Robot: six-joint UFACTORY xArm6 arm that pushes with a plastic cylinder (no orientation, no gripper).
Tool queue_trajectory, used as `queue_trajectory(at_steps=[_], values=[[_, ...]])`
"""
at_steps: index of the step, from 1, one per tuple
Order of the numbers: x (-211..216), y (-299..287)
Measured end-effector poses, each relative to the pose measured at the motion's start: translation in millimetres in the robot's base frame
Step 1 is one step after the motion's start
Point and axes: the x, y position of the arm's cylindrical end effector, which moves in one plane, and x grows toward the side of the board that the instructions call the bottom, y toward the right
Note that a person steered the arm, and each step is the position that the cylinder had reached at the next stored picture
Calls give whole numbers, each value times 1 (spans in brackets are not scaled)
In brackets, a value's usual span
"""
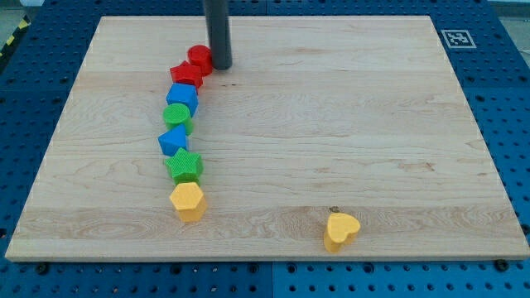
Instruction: Slide yellow heart up and left a bit
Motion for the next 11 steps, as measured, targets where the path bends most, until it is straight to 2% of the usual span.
queue_trajectory(at_steps=[1,2,3,4,6,7,9,11], values=[[-5,-23],[-8,-2],[4,63],[73,127],[238,254],[303,286],[304,266],[305,213]])
